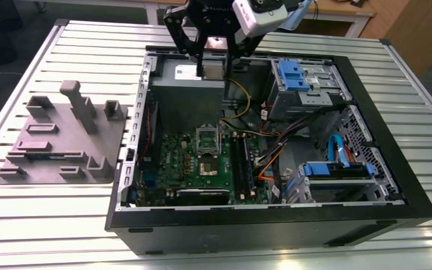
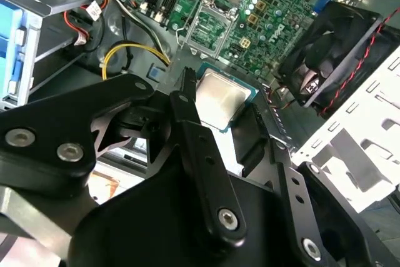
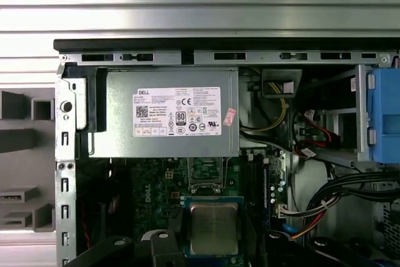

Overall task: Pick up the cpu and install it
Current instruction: 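Pick up the cpu and move it towards the insertion slot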

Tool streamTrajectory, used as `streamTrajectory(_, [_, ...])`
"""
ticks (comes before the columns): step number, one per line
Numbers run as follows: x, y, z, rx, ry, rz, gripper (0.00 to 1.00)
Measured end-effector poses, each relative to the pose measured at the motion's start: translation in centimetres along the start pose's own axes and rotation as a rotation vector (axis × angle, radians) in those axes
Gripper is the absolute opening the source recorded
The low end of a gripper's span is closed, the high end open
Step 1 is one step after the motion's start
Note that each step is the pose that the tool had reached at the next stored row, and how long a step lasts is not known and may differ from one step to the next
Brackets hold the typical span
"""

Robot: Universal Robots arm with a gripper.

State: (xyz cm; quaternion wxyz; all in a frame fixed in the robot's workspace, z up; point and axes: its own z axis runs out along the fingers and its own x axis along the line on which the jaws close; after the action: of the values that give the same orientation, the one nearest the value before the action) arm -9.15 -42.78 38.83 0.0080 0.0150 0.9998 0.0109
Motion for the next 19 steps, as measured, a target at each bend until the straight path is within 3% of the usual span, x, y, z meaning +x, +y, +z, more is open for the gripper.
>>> streamTrajectory(10, [-0.08,0.01,0.06,-0.0003,-0.0001,0.000,0.47])
streamTrajectory(15, [-0.89,0.03,0.56,0.0002,0.0001,0.000,0.47])
streamTrajectory(19, [-2.30,0.06,0.95,0.0000,0.0000,0.000,0.47])
